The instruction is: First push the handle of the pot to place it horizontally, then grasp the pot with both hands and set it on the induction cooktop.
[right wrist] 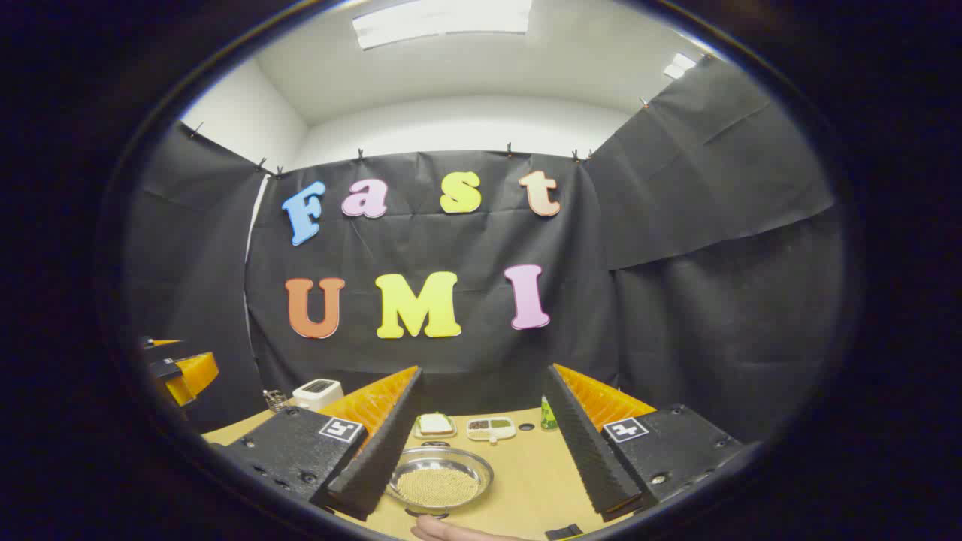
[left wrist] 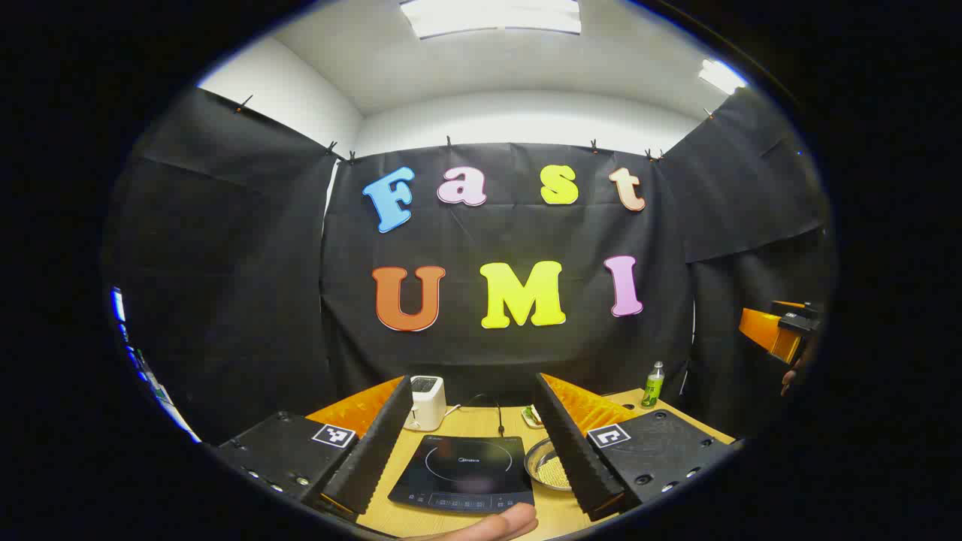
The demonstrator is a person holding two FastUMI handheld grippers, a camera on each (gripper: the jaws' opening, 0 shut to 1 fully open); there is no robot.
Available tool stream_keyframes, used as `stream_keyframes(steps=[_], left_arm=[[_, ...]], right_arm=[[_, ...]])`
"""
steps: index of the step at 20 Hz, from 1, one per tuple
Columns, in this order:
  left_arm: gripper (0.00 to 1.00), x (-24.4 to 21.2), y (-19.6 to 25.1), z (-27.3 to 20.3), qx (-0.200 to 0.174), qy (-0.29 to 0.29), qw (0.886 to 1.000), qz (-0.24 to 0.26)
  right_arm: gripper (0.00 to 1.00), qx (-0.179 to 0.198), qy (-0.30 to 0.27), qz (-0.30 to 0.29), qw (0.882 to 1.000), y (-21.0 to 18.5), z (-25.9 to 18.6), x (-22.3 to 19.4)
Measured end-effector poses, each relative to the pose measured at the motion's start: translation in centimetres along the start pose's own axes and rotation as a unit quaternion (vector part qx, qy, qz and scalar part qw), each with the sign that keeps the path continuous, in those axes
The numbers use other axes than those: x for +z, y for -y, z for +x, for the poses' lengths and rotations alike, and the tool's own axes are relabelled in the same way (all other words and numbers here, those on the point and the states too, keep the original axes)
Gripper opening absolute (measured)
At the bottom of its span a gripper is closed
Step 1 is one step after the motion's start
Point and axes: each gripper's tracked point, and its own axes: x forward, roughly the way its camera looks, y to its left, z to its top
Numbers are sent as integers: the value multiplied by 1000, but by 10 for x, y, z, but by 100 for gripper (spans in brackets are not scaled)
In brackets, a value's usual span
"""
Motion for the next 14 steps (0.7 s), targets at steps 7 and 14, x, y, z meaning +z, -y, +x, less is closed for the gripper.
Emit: stream_keyframes(steps=[7,14], left_arm=[[96,-6,-2,-3,3,-4,1000,3],[96,-1,-6,-11,-6,6,1000,-12]], right_arm=[[100,2,-12,8,1000,6,4,-12],[100,-5,-21,8,1000,13,14,-27]])
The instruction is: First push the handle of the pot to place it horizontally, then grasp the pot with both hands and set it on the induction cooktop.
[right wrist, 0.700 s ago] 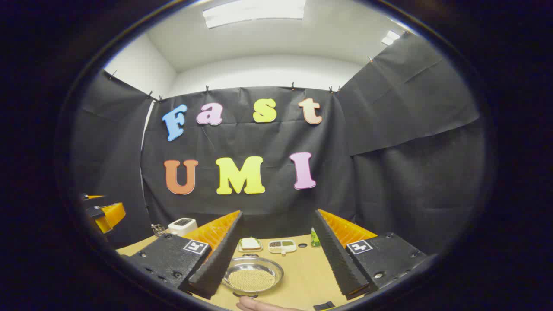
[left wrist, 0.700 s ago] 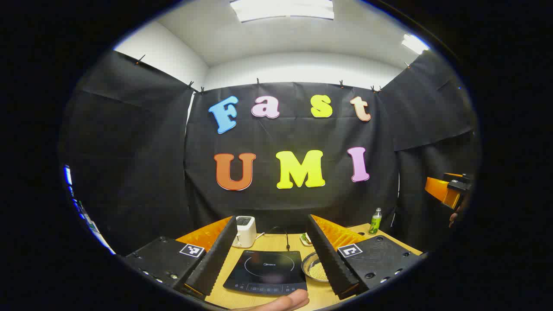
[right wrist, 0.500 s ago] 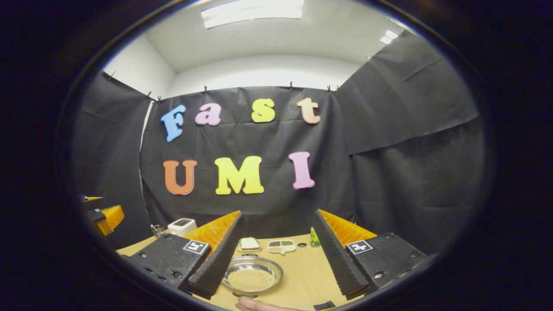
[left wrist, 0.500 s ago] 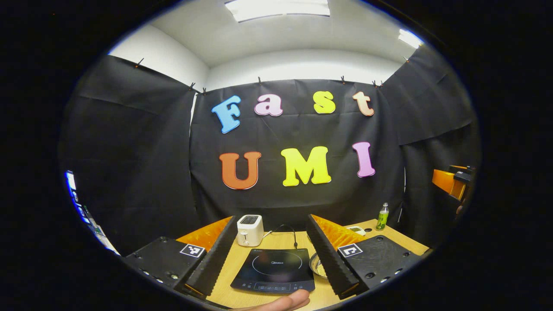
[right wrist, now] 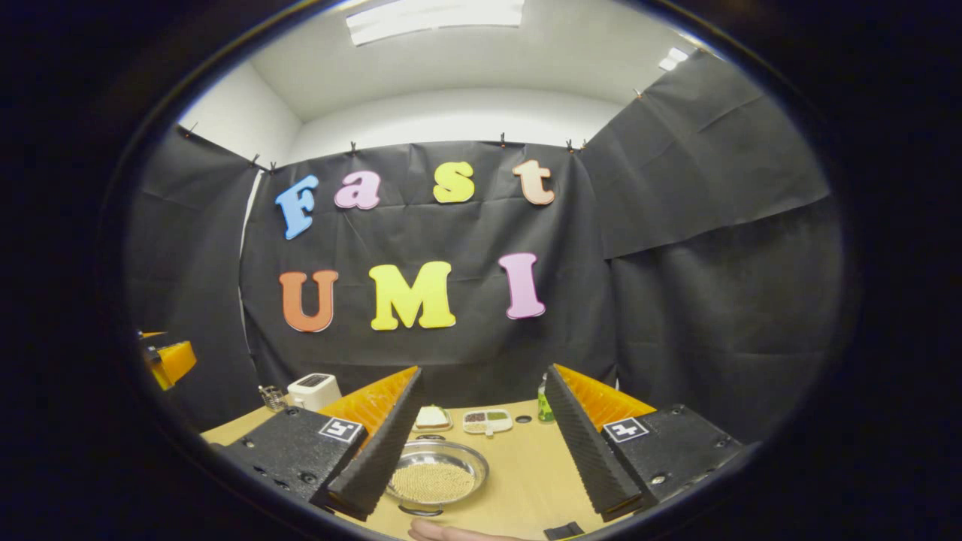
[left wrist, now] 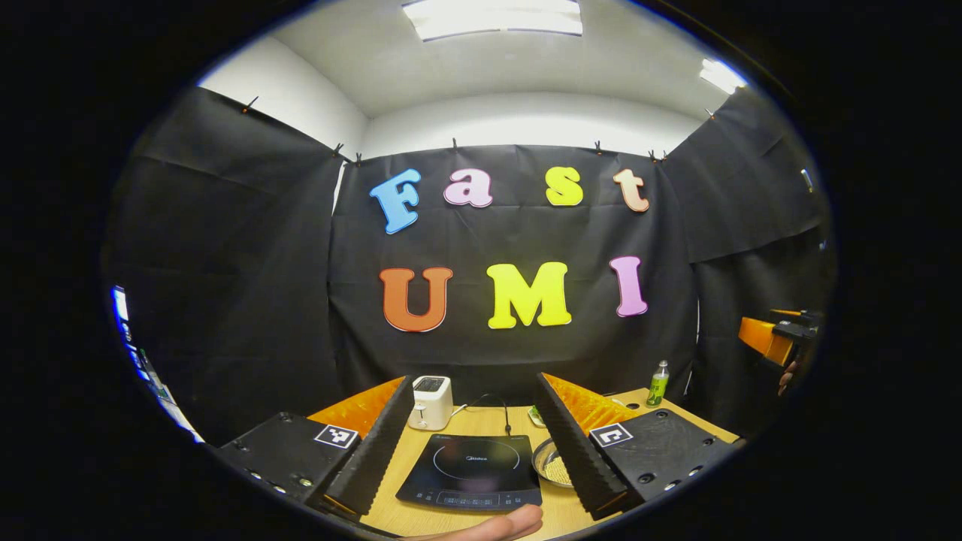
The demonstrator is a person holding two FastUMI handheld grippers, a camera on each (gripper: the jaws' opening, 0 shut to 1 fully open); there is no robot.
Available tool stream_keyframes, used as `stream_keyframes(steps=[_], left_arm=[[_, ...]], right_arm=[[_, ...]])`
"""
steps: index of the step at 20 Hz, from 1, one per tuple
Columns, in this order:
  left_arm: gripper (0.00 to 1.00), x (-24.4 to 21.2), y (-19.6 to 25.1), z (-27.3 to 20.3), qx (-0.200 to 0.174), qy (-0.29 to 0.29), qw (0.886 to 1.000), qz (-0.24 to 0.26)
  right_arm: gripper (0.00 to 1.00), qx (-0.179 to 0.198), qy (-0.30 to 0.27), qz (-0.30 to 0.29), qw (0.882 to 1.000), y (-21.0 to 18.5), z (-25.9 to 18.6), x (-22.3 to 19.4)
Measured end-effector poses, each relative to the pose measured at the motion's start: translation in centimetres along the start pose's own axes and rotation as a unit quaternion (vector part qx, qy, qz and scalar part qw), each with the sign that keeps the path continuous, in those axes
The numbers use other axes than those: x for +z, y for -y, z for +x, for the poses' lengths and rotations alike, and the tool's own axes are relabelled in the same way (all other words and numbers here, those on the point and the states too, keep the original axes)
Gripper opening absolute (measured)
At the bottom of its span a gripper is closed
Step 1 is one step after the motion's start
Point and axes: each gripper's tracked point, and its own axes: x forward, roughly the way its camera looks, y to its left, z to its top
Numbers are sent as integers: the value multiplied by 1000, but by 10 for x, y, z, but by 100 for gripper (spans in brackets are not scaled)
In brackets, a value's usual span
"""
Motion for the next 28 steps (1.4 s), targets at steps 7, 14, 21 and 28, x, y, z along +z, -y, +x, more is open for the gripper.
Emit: stream_keyframes(steps=[7,14,21,28], left_arm=[[96,-5,2,-6,-8,1,1000,3],[96,-18,-1,-3,-11,-7,1000,5],[96,-32,-19,0,3,-19,1000,9],[96,-42,-30,-3,13,-28,999,14]], right_arm=[[96,33,-28,8,999,-27,27,-43],[14,122,-139,11,983,-88,43,-138],[0,146,-246,-27,958,-126,43,-240],[4,159,-326,-38,931,-156,25,-323]])
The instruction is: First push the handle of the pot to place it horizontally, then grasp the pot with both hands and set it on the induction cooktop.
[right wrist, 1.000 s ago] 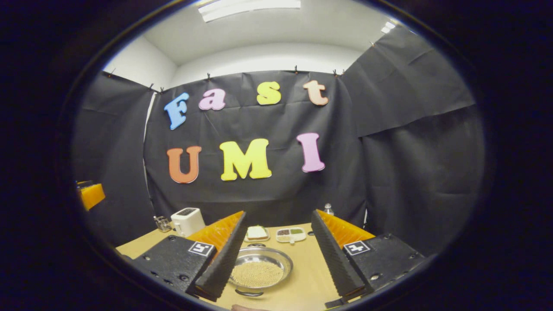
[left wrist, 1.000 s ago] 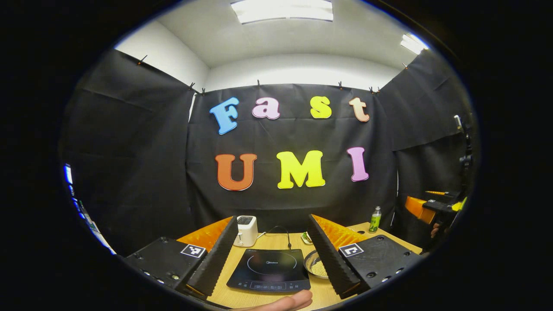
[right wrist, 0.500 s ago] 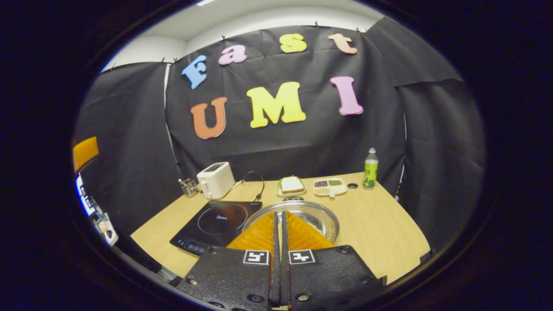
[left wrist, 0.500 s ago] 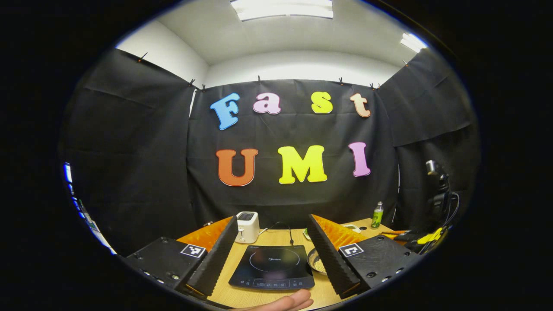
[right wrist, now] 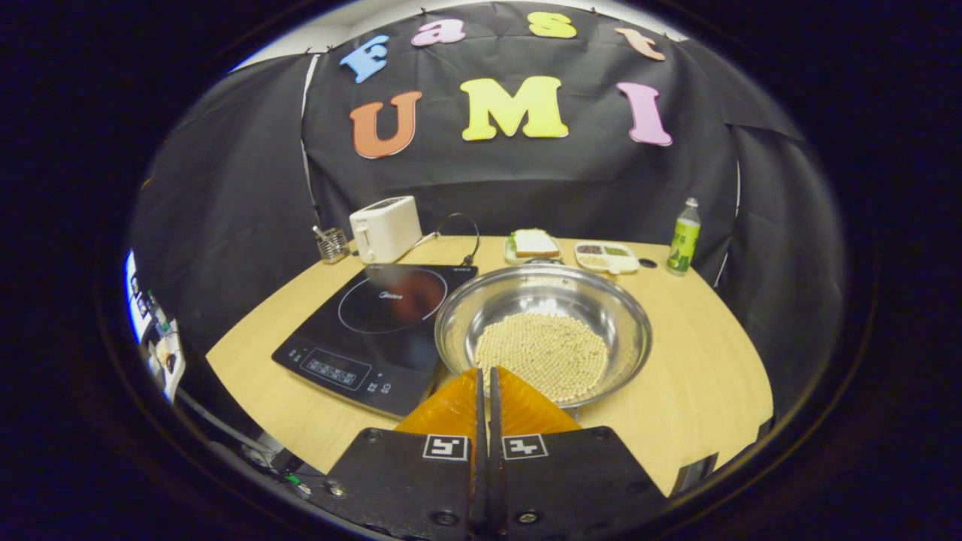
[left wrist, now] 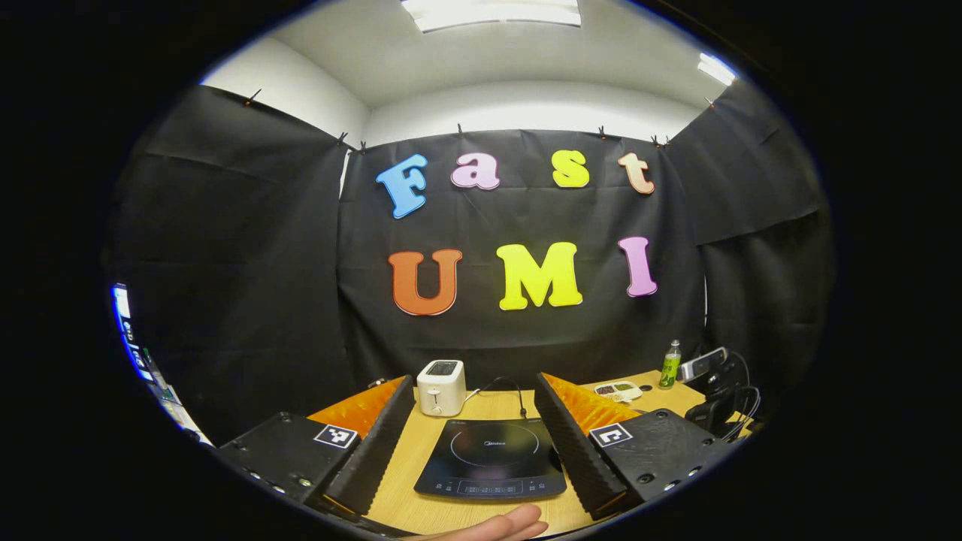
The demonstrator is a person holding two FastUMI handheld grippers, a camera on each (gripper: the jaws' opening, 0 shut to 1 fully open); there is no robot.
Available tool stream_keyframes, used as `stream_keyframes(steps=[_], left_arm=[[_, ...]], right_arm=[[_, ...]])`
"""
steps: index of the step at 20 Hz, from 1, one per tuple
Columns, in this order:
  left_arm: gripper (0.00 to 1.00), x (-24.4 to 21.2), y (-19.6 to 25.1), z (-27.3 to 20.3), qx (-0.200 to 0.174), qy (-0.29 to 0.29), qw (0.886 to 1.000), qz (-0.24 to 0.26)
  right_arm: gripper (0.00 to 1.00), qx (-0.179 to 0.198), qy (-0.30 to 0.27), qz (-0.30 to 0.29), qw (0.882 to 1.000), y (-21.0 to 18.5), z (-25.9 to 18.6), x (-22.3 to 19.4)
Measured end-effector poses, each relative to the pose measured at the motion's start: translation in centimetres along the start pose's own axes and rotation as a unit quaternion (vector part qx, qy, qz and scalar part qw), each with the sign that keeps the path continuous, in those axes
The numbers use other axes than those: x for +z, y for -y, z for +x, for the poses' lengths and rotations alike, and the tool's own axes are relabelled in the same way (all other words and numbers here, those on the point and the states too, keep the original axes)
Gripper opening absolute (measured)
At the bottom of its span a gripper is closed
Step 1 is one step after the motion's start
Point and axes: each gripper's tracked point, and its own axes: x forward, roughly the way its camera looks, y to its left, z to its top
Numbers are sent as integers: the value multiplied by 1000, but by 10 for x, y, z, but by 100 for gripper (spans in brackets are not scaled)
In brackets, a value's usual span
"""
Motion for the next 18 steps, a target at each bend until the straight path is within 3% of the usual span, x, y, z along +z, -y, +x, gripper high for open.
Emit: stream_keyframes(steps=[2,8,18], left_arm=[[96,1,2,0,-1,2,1000,0],[96,-1,13,-1,-14,5,1000,-3],[96,-7,17,-5,-23,-2,1000,-8]], right_arm=[[0,6,-14,0,1000,-6,7,-17],[4,4,-46,14,999,-1,21,-46],[4,-28,-33,-6,999,24,19,-48]])
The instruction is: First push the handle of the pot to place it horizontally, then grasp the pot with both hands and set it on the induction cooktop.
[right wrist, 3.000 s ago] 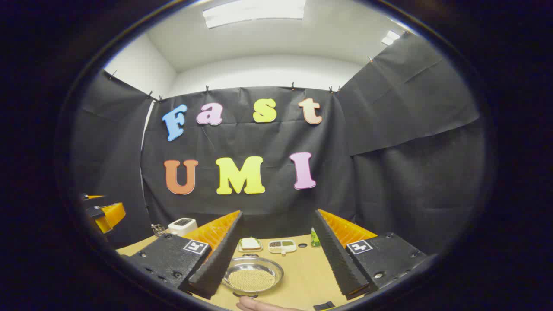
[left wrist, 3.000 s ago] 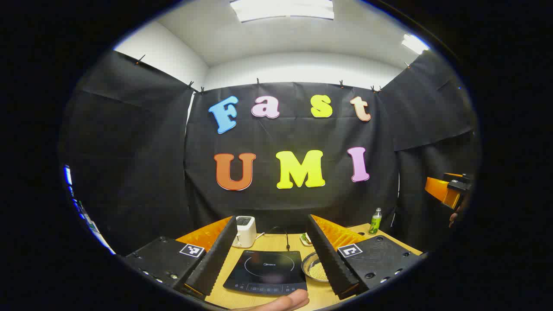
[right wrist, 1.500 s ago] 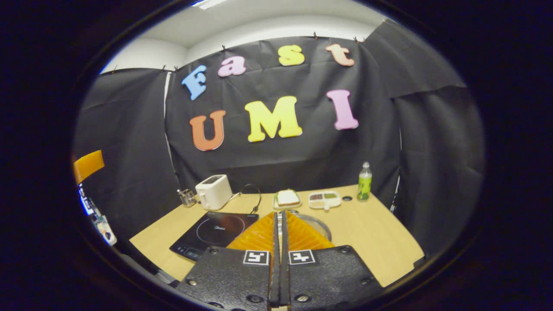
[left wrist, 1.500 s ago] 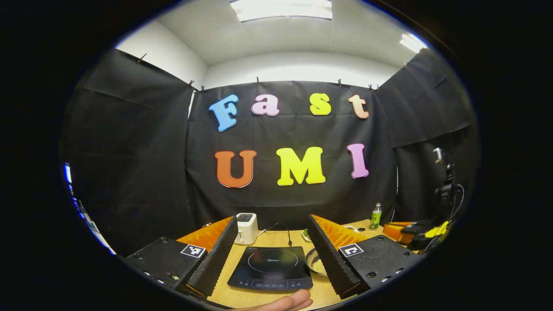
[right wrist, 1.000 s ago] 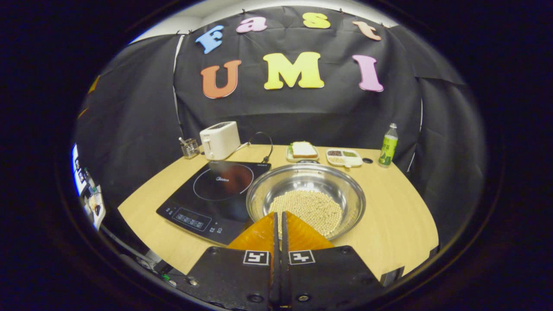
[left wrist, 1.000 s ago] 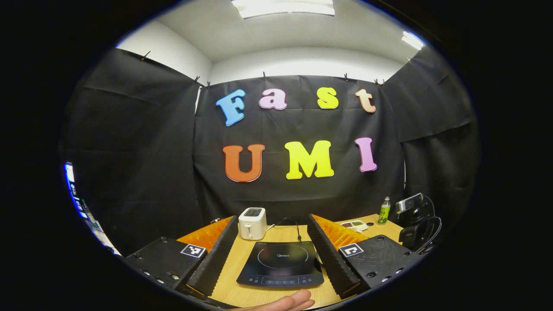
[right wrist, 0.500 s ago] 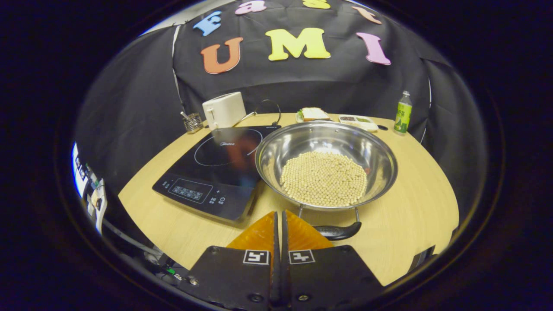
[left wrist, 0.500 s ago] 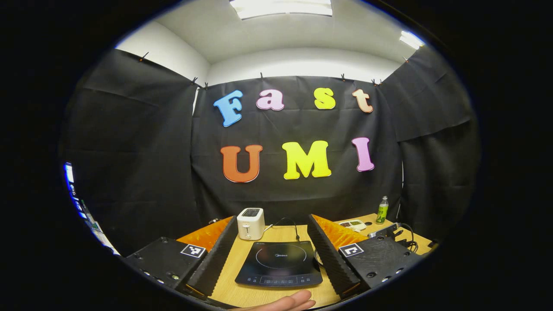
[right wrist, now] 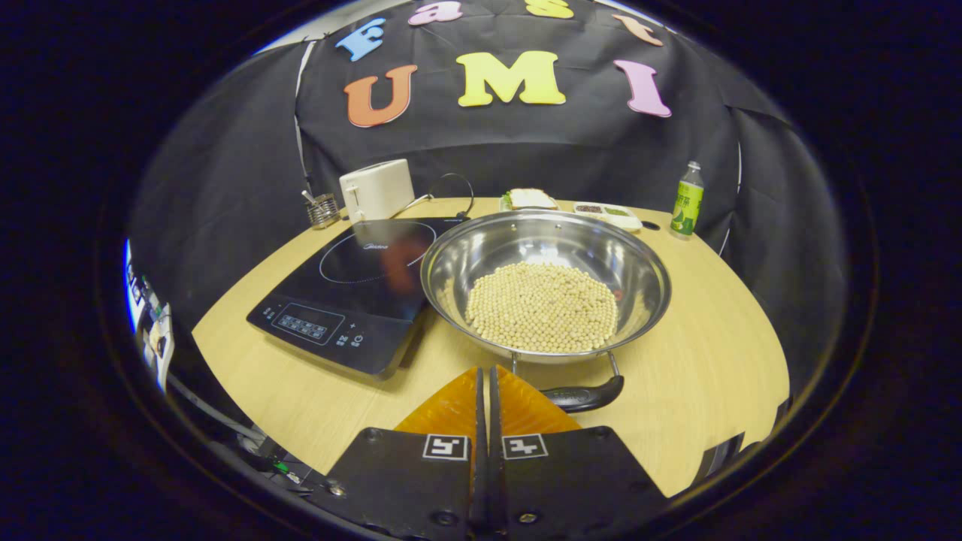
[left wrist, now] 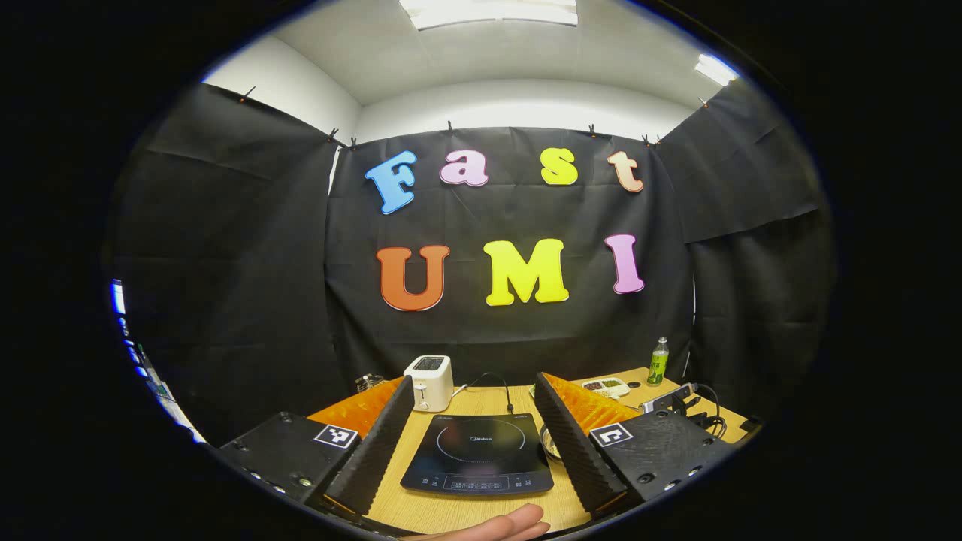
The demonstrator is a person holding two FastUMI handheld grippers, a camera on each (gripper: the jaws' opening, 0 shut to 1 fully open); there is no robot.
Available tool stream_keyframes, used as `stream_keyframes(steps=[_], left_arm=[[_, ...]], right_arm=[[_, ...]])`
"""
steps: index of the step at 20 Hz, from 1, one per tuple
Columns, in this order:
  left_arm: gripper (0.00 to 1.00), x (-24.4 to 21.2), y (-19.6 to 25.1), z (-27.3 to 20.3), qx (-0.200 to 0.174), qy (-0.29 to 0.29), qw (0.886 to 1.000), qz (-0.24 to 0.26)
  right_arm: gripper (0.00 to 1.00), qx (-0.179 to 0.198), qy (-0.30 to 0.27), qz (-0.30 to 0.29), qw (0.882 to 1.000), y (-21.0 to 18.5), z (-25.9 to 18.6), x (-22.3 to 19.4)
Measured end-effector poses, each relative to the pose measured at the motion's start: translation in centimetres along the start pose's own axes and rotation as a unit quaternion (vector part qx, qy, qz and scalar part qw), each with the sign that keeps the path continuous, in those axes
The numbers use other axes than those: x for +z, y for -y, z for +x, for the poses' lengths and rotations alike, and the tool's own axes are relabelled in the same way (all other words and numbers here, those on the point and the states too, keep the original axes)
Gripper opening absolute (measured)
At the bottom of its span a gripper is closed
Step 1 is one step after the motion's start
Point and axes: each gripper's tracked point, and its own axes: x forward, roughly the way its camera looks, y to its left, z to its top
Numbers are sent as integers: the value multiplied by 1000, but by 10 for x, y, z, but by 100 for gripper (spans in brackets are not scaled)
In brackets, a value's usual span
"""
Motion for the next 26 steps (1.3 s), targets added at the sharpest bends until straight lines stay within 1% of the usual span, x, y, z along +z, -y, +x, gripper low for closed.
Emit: stream_keyframes(steps=[5,6,8,9,10,11,13,14,17,24,26], left_arm=[[96,-4,-3,-2,-3,-2,1000,-16],[96,-4,-4,-3,-2,-2,1000,-16],[96,-5,-6,-4,-1,-2,1000,-12],[96,-6,-6,-4,-1,-1,1000,-9],[96,-7,-6,-4,-2,-1,1000,-7],[96,-9,-6,-2,-3,-3,1000,-7],[96,-13,-4,-1,-6,-6,1000,-8],[96,-15,-3,0,-6,-8,1000,-9],[96,-15,3,1,-11,-9,1000,-10],[96,-13,9,-4,-18,-1,1000,-12],[96,-13,8,-8,-18,3,1000,-11]], right_arm=[[4,-12,7,-26,1000,16,-3,-1],[1,-13,8,-33,999,20,-3,-2],[1,-22,9,-49,999,29,-3,-2],[4,-29,11,-54,998,35,-4,0],[1,-34,13,-57,998,40,-5,0],[4,-36,14,-57,998,44,-6,2],[4,-37,13,-49,998,52,-5,3],[1,-39,13,-45,998,56,-5,3],[4,-42,13,-43,998,67,-6,4],[4,-56,3,-57,997,101,0,10],[4,-55,3,-52,997,110,1,12]])
